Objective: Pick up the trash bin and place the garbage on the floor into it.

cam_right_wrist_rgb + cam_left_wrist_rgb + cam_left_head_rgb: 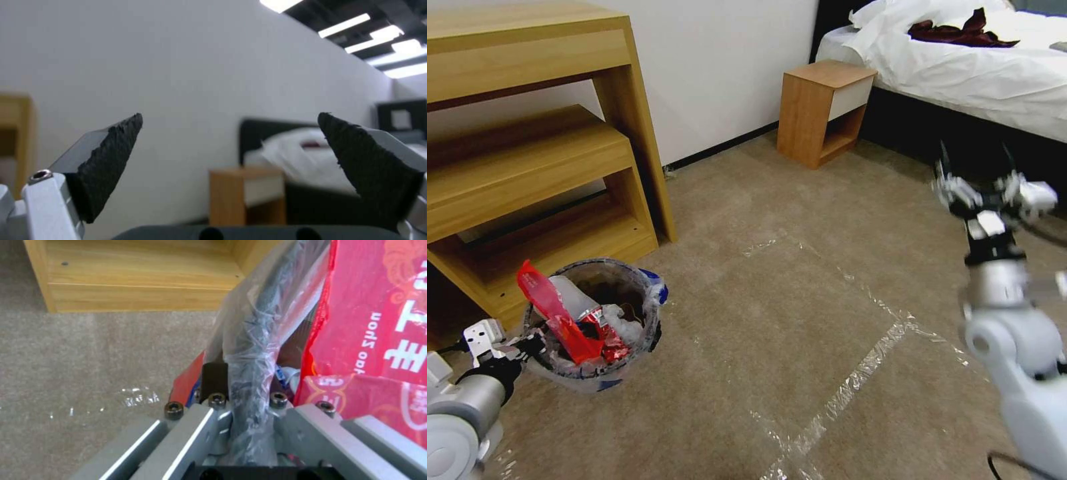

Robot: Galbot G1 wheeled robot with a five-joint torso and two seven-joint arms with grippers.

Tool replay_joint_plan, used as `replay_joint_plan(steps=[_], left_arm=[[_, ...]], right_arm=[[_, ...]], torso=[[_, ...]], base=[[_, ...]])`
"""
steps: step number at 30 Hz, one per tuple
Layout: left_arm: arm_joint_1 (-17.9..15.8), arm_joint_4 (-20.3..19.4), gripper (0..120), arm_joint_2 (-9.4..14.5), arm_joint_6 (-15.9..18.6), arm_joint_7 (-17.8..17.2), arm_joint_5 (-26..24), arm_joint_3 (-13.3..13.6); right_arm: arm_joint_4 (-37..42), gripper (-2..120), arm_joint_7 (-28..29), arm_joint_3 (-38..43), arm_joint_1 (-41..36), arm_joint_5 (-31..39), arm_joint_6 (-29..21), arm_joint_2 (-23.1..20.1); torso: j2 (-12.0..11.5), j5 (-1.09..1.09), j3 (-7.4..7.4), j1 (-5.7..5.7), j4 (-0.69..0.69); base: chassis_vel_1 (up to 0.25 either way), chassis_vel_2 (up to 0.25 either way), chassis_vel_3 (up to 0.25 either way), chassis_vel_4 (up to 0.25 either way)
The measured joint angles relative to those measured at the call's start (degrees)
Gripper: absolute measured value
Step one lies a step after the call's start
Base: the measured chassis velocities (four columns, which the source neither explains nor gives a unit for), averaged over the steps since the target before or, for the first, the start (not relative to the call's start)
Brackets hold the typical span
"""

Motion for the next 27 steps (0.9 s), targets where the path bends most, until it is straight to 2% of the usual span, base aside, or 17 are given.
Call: replay_joint_plan(steps=[7, 15, 27], left_arm=[[0.2, -0.2, 1, -1.4, -0.7, 0.7, 2.5, -0.2], [0.9, -0.5, 1, -2.6, -1.5, 1.6, 4.6, 0.0], [0.7, -0.3, 1, -2.7, -1.6, 1.6, 4.4, 0.2]], right_arm=[[-0.1, 100, 2.8, -0.6, -7.3, -6.1, 1.2, 7.0], [0.1, 100, 3.1, -1.5, -9.6, -10.7, 1.7, 12.2], [0.1, 100, 3.6, -2.7, -9.7, -14.3, 0.1, 13.5]], torso=[[0.0, -0.01, 0.00, 0.00, 0.02], [0.0, 0.00, 0.01, 0.00, 0.03], [0.0, -0.01, 0.00, 0.00, 0.03]], base=[[0.000, 0.000, 0.000, 0.000], [0.000, 0.000, 0.000, 0.000], [0.000, 0.000, 0.000, 0.000]])
